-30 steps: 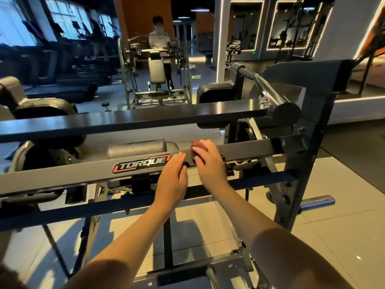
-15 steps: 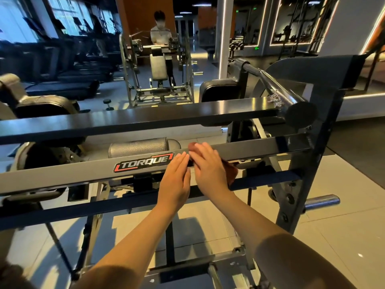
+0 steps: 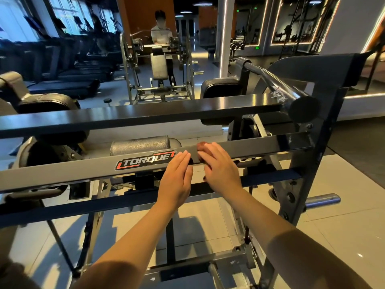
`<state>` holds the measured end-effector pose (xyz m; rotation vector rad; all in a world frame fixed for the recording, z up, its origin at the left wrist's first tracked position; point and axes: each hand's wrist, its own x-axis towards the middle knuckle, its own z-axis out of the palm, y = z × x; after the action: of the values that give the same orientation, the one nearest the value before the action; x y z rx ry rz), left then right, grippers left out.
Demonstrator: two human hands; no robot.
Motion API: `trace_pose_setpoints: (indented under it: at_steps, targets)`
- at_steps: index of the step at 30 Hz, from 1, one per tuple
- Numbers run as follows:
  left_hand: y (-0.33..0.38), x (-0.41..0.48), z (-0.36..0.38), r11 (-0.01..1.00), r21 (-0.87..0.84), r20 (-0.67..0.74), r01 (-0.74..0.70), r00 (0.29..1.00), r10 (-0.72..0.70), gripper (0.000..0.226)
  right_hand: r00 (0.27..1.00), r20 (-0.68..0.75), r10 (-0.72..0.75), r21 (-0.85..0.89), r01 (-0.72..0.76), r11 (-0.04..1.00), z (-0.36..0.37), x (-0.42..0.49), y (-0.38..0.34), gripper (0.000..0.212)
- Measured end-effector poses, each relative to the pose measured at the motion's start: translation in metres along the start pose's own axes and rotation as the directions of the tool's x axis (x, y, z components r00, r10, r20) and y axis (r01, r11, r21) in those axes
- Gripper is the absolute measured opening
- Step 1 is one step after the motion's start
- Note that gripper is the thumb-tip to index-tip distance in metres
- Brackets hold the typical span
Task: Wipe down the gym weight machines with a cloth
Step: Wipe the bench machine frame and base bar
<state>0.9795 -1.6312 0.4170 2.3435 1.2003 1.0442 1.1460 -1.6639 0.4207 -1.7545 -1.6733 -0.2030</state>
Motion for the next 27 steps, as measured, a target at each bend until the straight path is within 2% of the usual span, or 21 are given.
trace_pose_setpoints:
  at_steps: [3,4,6,8,11,13,15,17,19,23,25,27]
  targets:
    - [0.0,-0.002,-0.001,1.0,0.001,0.008,0.005,1.0,-0.005,0.048,0.948,-0.108,0.299,0.121,-0.286,0.951,-0.014,0.003,0.009,0.039]
    - [0.0,-0.002,-0.001,1.0,0.0,0.005,0.007,1.0,-0.007,0.048,0.936,-0.121,0.332,0.089,-0.322,0.942,-0.013,0.004,0.0,0.041]
    - [0.001,-0.002,0.0,1.0,-0.001,-0.001,0.008,1.0,-0.008,0.047,0.971,-0.078,0.228,-0.029,-0.231,0.973,-0.004,0.007,-0.02,0.042]
    - [0.004,-0.002,0.0,1.0,-0.008,-0.014,0.01,1.0,-0.01,0.046,0.996,0.028,0.08,0.005,-0.08,0.997,0.004,0.006,-0.035,0.039]
    - [0.006,-0.004,0.001,1.0,-0.003,-0.041,0.013,0.999,-0.013,0.045,0.99,0.142,-0.018,0.069,0.009,0.998,-0.004,0.002,-0.021,0.043]
    - [0.007,-0.007,0.003,0.999,0.035,-0.051,0.02,0.999,-0.018,0.045,0.993,0.1,0.056,0.088,-0.065,0.994,-0.013,-0.002,0.003,0.046]
    - [0.01,-0.01,0.007,0.998,0.044,-0.049,0.044,0.998,-0.042,0.046,0.961,0.0,0.277,0.167,-0.274,0.947,-0.024,-0.004,0.019,0.046]
    - [0.016,-0.01,0.012,0.998,0.017,-0.026,0.065,0.998,-0.065,0.047,0.928,-0.041,0.371,0.125,-0.364,0.923,-0.025,-0.003,0.015,0.046]
    - [0.024,-0.009,0.02,0.999,0.003,0.021,0.051,0.998,-0.051,0.049,0.955,-0.004,0.298,0.063,-0.297,0.953,-0.02,-0.003,0.005,0.045]
    - [0.046,-0.001,0.036,0.998,0.055,0.055,0.015,0.998,-0.018,0.05,0.987,0.145,0.066,0.11,-0.082,0.991,-0.026,-0.01,0.025,0.044]
    - [0.057,0.006,0.044,0.996,0.086,0.08,0.001,0.997,-0.008,0.051,0.988,0.127,0.092,0.099,-0.105,0.989,-0.04,-0.012,0.054,0.045]
    - [0.066,0.01,0.053,0.994,0.107,0.105,-0.019,0.994,0.007,0.053,0.97,0.034,0.242,0.118,-0.245,0.962,-0.057,-0.013,0.079,0.043]
